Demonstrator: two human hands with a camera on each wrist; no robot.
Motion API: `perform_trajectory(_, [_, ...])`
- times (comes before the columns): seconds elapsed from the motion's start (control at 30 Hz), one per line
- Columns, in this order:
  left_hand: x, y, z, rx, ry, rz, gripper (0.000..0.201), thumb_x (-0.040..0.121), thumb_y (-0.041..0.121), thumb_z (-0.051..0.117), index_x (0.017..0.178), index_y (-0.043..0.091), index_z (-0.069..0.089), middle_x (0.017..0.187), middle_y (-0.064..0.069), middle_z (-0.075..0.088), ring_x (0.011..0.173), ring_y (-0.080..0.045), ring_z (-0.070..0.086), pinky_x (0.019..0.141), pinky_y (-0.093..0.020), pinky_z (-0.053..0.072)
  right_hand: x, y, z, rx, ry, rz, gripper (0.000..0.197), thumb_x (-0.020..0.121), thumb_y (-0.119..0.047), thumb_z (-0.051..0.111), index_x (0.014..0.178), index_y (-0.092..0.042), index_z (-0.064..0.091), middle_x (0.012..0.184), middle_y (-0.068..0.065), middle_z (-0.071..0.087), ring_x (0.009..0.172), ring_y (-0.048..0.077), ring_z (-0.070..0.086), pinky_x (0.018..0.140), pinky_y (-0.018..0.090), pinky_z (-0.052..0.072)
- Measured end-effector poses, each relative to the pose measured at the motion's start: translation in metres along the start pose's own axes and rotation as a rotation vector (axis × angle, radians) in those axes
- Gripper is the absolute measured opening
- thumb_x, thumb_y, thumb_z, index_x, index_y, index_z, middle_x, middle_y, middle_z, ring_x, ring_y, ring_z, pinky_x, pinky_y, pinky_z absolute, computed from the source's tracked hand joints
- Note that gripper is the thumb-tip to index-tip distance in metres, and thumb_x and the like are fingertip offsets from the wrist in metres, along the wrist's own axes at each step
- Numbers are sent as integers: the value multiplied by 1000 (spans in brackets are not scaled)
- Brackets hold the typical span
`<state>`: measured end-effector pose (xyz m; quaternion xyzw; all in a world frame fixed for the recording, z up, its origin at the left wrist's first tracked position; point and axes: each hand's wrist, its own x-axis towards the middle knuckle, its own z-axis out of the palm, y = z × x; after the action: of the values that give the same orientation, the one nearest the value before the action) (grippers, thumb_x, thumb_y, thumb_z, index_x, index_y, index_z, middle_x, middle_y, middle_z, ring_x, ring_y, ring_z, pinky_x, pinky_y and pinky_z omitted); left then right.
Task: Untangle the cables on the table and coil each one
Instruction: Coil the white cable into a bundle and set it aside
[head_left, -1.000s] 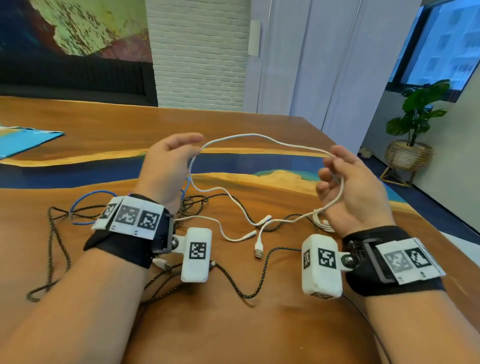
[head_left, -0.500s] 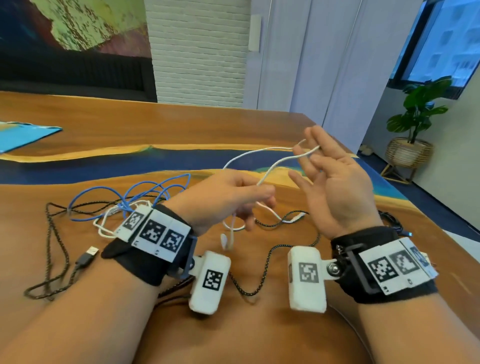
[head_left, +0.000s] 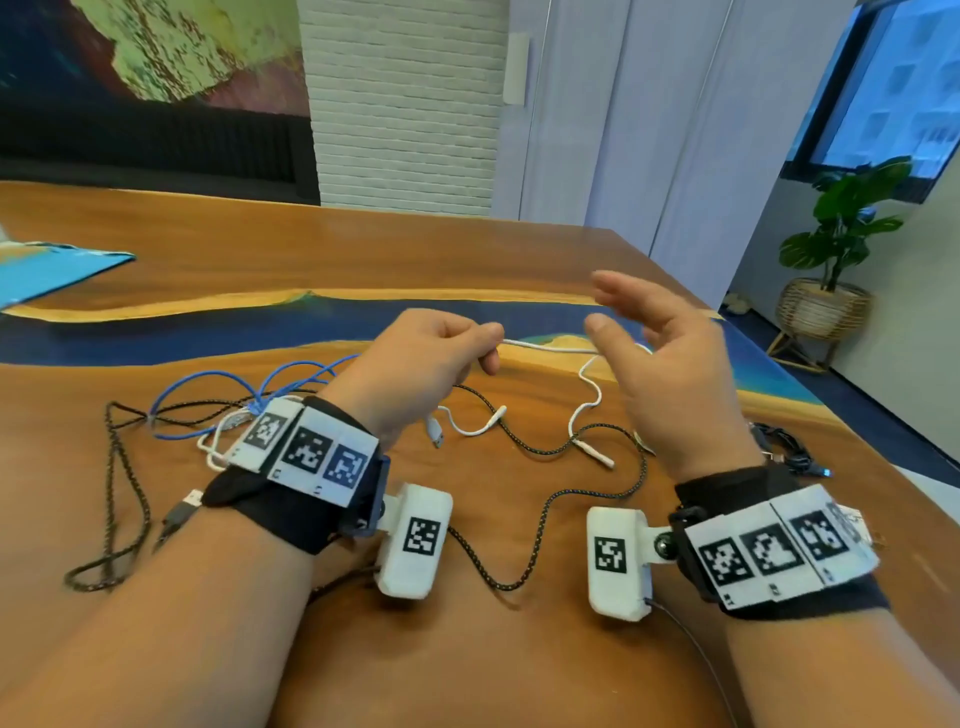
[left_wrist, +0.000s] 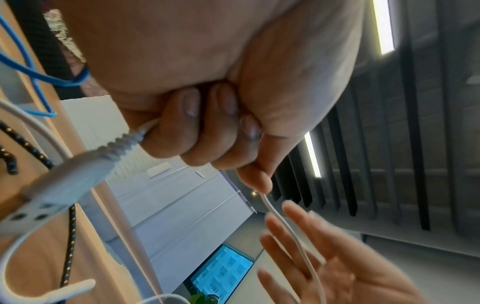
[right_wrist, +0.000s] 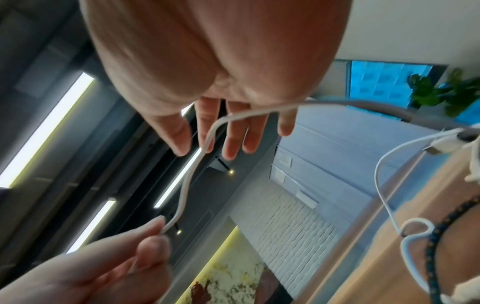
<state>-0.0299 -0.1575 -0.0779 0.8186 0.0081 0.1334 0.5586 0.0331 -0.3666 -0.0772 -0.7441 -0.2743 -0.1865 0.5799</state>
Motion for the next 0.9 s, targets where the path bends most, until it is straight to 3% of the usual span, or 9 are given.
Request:
perform_trajectory(0.07, [-1, 1, 5, 60, -24, 19, 43, 103, 39, 55, 74, 10, 68, 48, 9, 35, 42, -8, 29, 44, -18, 26, -7, -6, 11, 82, -185, 35, 26, 96, -20, 70, 121, -25, 72, 102, -9, 76, 91, 5, 72, 80, 16, 54])
perform_trajectory(0.13, [-3, 3, 5, 55, -46, 2, 47, 103, 40, 56, 67, 10, 63, 49, 5, 34, 42, -10, 28, 43, -18, 25, -11, -7, 15, 118, -276, 88, 18, 96, -16, 69, 112, -19, 78, 84, -3, 76, 57, 15, 65, 57, 24, 52])
perform_trajectory(0.27, [-6, 8, -4, -88, -93, -43, 54, 101, 43, 57, 57, 13, 48, 55, -4, 25, 50, -21, 18, 49, -31, 16, -5, -3, 2, 329, -224, 213, 14, 91, -16, 73, 101, -9, 80, 73, 15, 69, 43, 9, 44, 41, 19, 35])
perform_trajectory(0.43, [-8, 11, -4, -217, -77, -30, 51, 99, 37, 57, 56, 15, 43, 56, -3, 27, 50, -20, 17, 53, -32, 24, -6, -6, -2, 273, -404, 202, 15, 83, -19, 79, 97, -13, 82, 65, 10, 66, 47, 12, 44, 43, 19, 33])
perform_trajectory(0.53, [-10, 12, -7, -296, -94, -35, 50, 99, 30, 54, 53, 16, 40, 48, 3, 25, 43, -19, 19, 56, -33, 37, -1, 1, -6, 175, -182, 154, 5, 89, -13, 77, 89, -10, 81, 61, 0, 66, 45, 3, 51, 48, 11, 39])
perform_trajectory(0.6, [-8, 12, -10, -431, -115, -45, 46, 102, 27, 48, 58, 17, 39, 51, 4, 21, 42, -15, 16, 52, -31, 32, 3, 8, -10, 93, -72, 144, 8, 90, -19, 77, 85, -13, 79, 61, -1, 67, 45, 2, 52, 48, 11, 39])
perform_trajectory(0.73, [-4, 15, -5, -857, -131, -46, 34, 107, 28, 39, 85, 14, 61, 61, 6, 22, 46, -8, 21, 44, -22, 29, -3, 8, 0, 75, -229, 231, 11, 97, -12, 68, 94, -14, 78, 78, 8, 75, 43, 11, 52, 49, 29, 51])
perform_trajectory(0.8, [-2, 17, 0, -1048, -82, 11, 30, 108, 24, 37, 106, 10, 64, 66, 5, 35, 53, -8, 38, 53, -21, 44, -10, 5, 14, 120, -416, 328, 19, 100, -7, 61, 108, -15, 76, 84, 9, 77, 43, 18, 51, 50, 36, 55])
perform_trajectory(0.9, [1, 15, 4, -1109, 65, 124, 27, 109, 17, 40, 111, 7, 65, 80, 0, 65, 80, -15, 68, 86, -31, 59, -20, 1, 28, 125, -638, 389, 20, 102, -13, 60, 115, -17, 75, 82, 10, 75, 39, 15, 40, 40, 26, 44])
